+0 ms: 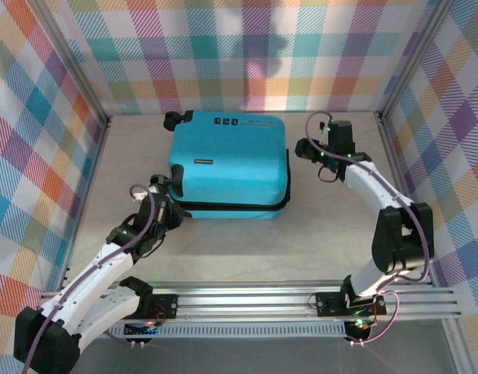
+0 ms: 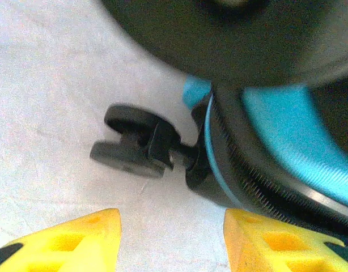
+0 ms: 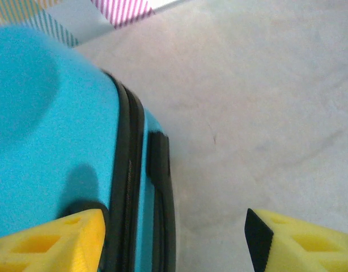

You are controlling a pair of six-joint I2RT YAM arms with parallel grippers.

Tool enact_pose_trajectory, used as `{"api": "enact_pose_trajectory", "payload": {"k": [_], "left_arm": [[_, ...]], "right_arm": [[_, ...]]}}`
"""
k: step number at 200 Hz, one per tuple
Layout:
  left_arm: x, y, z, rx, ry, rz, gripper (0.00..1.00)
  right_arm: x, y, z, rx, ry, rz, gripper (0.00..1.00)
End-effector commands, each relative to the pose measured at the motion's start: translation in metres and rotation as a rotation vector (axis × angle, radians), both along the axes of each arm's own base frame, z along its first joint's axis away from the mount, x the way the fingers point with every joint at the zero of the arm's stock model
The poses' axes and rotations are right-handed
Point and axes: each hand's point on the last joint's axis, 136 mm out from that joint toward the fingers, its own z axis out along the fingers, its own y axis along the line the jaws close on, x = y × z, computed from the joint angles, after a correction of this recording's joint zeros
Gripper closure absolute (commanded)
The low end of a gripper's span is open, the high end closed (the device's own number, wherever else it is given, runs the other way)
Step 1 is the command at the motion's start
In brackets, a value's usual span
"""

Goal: Pack the luggage

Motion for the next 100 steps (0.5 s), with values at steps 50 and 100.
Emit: {"api": "enact_pose_trajectory", "payload": {"k": [50,100], "left_arm": [[-0.020,-0.022,0.003,-0.070,-0.077,-0.041,0.49],[-0.019,-0.058,-0.011,-0.046,-0.074,-0.176,0.49]], "right_arm": [[0.064,0.015,0.029,0.152,0.010,0.109,0.30],[0.102,0.047,0.029,0.285,0.054,0.245,0.29]]}}
